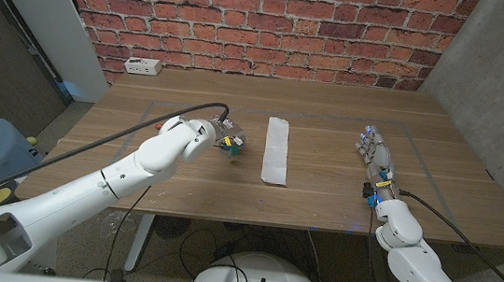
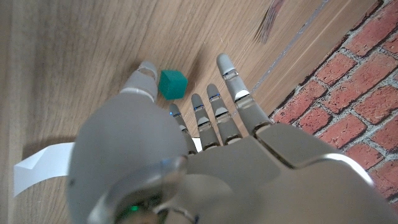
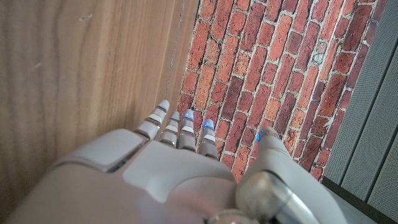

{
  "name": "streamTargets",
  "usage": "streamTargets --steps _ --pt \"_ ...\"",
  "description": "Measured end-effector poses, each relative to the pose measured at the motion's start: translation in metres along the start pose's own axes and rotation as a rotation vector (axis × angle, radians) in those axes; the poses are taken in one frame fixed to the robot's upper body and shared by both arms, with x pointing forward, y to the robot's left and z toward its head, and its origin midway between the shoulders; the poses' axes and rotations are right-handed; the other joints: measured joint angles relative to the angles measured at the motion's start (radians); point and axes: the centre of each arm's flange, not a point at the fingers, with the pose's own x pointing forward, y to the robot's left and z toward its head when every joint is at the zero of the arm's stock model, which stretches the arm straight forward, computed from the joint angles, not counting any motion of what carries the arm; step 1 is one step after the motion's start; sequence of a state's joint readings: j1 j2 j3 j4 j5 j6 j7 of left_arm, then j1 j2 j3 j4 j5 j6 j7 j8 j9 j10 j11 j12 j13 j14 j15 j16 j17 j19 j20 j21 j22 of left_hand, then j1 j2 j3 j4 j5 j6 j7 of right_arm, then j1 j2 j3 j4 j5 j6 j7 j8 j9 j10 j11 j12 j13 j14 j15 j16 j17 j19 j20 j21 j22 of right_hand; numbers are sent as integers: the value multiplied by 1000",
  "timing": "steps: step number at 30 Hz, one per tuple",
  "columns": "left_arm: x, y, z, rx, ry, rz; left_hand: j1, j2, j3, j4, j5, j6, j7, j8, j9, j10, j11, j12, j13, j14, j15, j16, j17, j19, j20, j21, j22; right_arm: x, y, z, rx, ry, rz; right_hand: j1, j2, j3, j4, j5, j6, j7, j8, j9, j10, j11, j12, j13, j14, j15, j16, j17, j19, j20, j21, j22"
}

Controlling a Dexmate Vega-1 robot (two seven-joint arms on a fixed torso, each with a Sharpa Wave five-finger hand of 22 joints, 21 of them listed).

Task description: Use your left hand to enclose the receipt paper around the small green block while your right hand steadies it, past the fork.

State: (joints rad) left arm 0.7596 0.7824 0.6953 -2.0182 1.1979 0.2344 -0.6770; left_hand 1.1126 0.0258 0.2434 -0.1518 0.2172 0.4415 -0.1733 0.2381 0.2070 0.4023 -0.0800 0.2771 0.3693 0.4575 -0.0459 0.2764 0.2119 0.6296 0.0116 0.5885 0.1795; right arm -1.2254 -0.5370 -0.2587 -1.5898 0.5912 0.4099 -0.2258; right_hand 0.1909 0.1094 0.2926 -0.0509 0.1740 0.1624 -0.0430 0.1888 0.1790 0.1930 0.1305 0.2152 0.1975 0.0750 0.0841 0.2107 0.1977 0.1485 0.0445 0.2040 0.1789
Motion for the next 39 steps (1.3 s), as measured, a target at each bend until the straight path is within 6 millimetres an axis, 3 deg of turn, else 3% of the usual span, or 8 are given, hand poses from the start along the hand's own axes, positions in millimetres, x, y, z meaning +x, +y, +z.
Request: streamTargets --steps 11,19,23,26,31,34,39 --pt "7 -9 0 -35 -26 28 58 58 26 -3 -16 97 61 21 0 82 4 29 4 85 -4 29 5 54 -29 22 0 1 2 2 -11 9 2 0 0 0 0 0 0 0 0 0 0 0 0 0 1 1 0 0 0 0 0 0" --pt "14 -16 1 -54 -35 44 83 84 48 -6 -25 179 89 43 5 160 -13 60 14 168 -11 46 4 88 -63 45 5 4 3 4 -18 13 4 -4 -4 0 0 4 0 0 0 0 0 0 0 0 5 5 0 0 0 0 0 0" --pt "19 -20 2 -63 -36 50 102 116 79 -4 -33 273 121 60 0 239 -19 100 27 264 -20 78 22 109 -84 66 5 5 3 5 -20 13 4 -4 -4 0 0 4 0 0 0 0 0 0 0 0 5 5 -2 0 0 0 0 0" --pt "22 -23 3 -70 -38 54 116 129 107 -13 -36 372 148 93 3 319 -15 148 38 367 -42 119 56 131 -91 93 5 6 3 5 -22 15 4 -4 -4 0 0 4 0 0 0 0 0 0 0 0 5 5 -4 0 0 0 0 0" --pt "25 -27 4 -85 -42 64 157 127 118 -12 -38 436 132 141 8 352 -12 155 38 486 -80 177 130 170 -101 148 11 7 3 6 -24 16 4 -4 -4 0 0 4 0 0 0 0 0 0 0 0 5 5 -4 0 0 0 0 0" --pt "27 -29 5 -91 -42 70 157 127 118 -12 -38 447 132 147 63 353 -12 155 38 508 -94 184 147 178 -106 162 14 8 3 6 -24 16 4 -4 -4 0 0 4 0 0 0 0 0 0 0 0 5 5 -4 0 -4 -4 0 0" --pt "28 -29 4 -97 -36 82 160 125 118 -12 -41 461 139 153 73 354 -13 155 38 513 -97 185 160 178 -106 167 14 10 4 7 -25 14 5 -4 -4 0 0 4 0 0 0 0 0 0 0 0 5 5 -4 0 -6 -5 0 0"
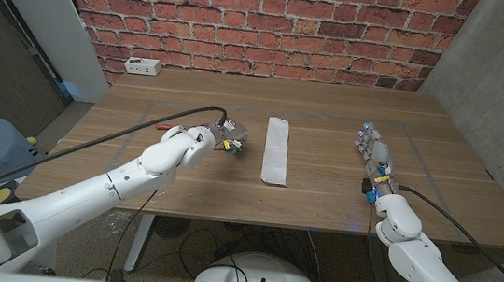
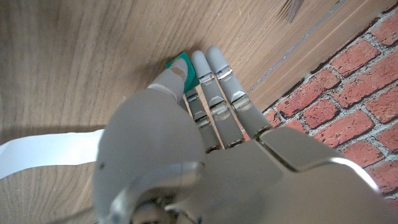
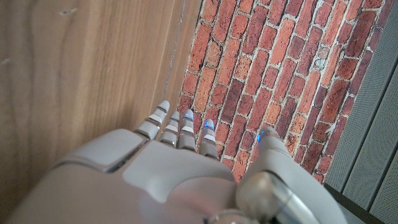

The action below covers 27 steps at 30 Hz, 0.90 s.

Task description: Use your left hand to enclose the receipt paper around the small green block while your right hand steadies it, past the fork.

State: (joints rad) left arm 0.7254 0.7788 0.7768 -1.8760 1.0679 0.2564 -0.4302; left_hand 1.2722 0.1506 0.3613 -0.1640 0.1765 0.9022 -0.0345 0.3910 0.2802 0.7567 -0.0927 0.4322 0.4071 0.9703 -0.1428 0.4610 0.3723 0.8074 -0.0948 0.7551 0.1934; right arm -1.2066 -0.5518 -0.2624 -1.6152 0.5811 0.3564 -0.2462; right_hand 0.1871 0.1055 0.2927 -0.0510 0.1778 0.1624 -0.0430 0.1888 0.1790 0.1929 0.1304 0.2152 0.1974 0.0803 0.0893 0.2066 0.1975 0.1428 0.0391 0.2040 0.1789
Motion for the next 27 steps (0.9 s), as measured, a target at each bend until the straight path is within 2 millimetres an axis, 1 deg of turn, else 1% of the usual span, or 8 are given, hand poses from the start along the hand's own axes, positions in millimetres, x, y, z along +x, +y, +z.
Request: streamTargets --steps 9,10,11,14,24,27 --pt "-2 9 -4 -26 22 57 3 -3 0 0 0 10 3 2 6 0 0 0 0 4 -4 0 14 0 0 15 0 3 0 -2 1 2 3 0 0 0 0 0 0 0 0 0 0 0 0 0 0 0 0 0 0 0 0 0" --pt "-2 10 -6 -31 26 66 7 -1 0 0 0 13 7 2 6 0 0 0 0 4 -4 0 15 0 0 15 0 3 0 -2 1 2 3 0 0 0 0 0 0 0 0 0 0 0 0 0 0 0 0 0 0 0 0 0" --pt "-3 12 -7 -34 29 73 12 -2 0 0 0 28 21 2 6 0 0 0 0 4 -4 0 15 0 0 16 0 4 0 -2 2 1 4 0 0 0 0 0 0 0 0 0 0 0 -2 0 0 0 0 0 0 0 0 0" --pt "-3 17 -9 -42 35 96 13 -3 0 0 0 38 31 2 11 0 0 0 0 6 -2 0 20 0 0 18 0 4 0 -2 4 -1 4 0 0 0 0 0 0 0 0 0 0 0 -6 0 0 0 0 -1 0 0 0 0" --pt "-1 45 -15 -63 47 198 13 -3 0 0 0 40 33 2 12 0 0 0 0 13 -6 0 33 0 0 34 0 6 -1 -3 13 -13 1 0 0 0 0 0 0 0 0 0 0 0 -6 0 0 0 0 -2 0 0 0 0" --pt "0 53 -16 -66 43 216 29 -2 0 0 -4 42 34 2 13 0 0 0 0 13 -6 0 34 0 0 34 0 6 -2 -3 16 -16 -1 0 0 0 0 0 0 0 0 0 0 0 -6 0 0 0 0 -2 0 0 0 0"
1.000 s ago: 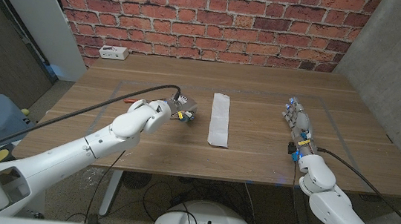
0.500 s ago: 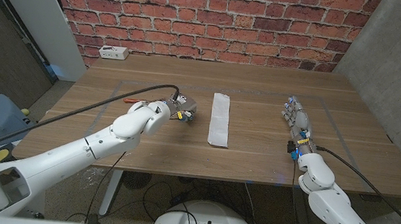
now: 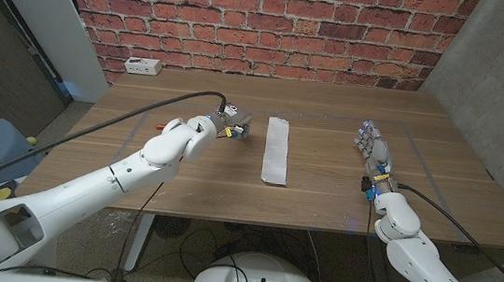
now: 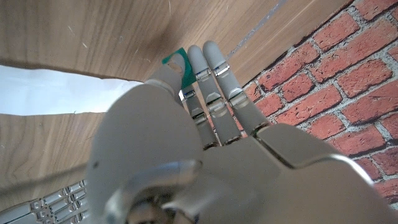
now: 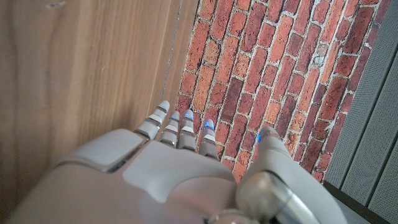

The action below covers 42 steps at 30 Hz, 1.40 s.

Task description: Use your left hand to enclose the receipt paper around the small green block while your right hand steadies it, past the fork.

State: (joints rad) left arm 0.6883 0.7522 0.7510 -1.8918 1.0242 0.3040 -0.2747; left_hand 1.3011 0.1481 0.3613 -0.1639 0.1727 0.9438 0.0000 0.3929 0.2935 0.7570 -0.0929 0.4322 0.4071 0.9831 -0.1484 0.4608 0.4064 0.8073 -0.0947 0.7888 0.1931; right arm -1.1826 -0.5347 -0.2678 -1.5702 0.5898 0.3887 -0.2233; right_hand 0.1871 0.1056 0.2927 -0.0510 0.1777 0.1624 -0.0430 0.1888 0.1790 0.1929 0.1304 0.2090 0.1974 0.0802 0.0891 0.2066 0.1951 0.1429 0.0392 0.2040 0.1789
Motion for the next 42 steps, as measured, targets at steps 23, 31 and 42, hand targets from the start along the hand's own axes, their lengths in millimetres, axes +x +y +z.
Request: streamTargets --steps 23,31,42 --pt "36 24 24 -62 -95 3 0 2 0 0 2 2 2 0 2 0 0 0 0 16 -5 -3 20 0 0 29 0 -6 -12 -3 9 -9 -23 0 0 0 0 0 6 6 0 0 5 -5 0 0 0 0 0 0 0 0 0 0" --pt "44 25 37 -84 -134 -27 -1 3 4 -4 2 2 2 0 6 0 0 0 0 20 -9 -8 27 0 0 40 0 -8 -17 -6 10 -6 -27 0 0 0 0 0 6 6 0 0 5 -5 0 0 0 0 0 0 0 0 0 0" --pt "49 25 60 -104 -194 -64 -1 2 10 1 1 7 7 -5 6 0 0 0 0 30 -13 -14 32 0 0 52 0 -8 -26 -8 14 -5 -20 0 0 0 0 0 6 6 0 0 5 -5 0 0 0 0 0 0 0 0 0 0"
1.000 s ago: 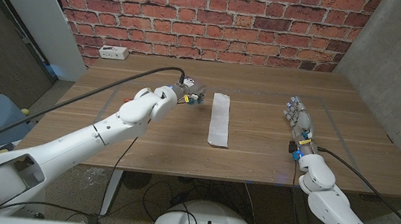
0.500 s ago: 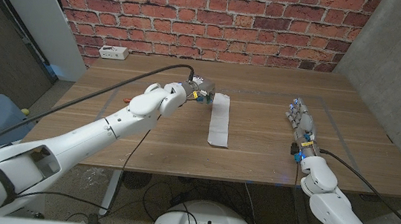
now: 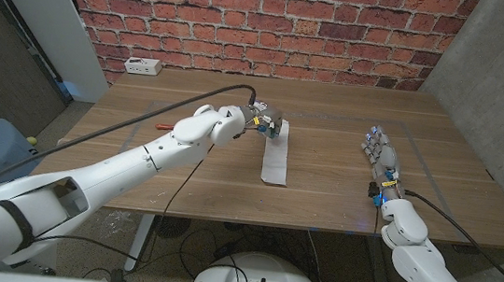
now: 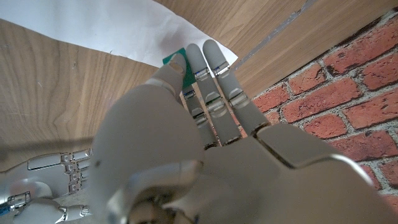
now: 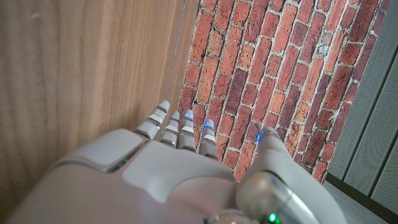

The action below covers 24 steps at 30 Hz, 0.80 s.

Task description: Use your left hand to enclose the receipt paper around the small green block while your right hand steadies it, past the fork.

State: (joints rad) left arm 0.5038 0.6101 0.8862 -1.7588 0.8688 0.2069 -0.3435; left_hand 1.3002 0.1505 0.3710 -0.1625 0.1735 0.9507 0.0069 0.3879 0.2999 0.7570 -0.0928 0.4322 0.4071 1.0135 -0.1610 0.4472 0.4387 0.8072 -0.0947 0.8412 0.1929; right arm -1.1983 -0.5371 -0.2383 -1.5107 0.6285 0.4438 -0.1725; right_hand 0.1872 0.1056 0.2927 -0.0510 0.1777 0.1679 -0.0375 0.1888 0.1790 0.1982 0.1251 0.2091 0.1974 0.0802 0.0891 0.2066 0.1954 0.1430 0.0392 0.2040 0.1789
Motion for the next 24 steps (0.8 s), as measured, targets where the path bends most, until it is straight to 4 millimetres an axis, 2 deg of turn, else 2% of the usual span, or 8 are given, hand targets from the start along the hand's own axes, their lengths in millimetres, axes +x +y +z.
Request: streamTargets --steps 13,24 --pt "6 -7 19 -4 -29 -47 0 0 8 0 -1 0 0 -1 0 0 0 0 0 0 0 -10 9 0 0 14 0 0 -9 1 1 -4 5 0 0 8 -1 0 0 0 0 0 0 0 0 0 0 0 0 0 0 0 0 0" --pt "13 -14 23 4 -29 -82 0 -1 8 0 5 0 0 -2 0 0 0 0 0 4 0 -15 14 0 0 21 -2 -3 -13 0 2 -2 2 0 0 8 -1 0 0 0 0 0 0 0 0 0 0 0 0 0 0 0 0 0"
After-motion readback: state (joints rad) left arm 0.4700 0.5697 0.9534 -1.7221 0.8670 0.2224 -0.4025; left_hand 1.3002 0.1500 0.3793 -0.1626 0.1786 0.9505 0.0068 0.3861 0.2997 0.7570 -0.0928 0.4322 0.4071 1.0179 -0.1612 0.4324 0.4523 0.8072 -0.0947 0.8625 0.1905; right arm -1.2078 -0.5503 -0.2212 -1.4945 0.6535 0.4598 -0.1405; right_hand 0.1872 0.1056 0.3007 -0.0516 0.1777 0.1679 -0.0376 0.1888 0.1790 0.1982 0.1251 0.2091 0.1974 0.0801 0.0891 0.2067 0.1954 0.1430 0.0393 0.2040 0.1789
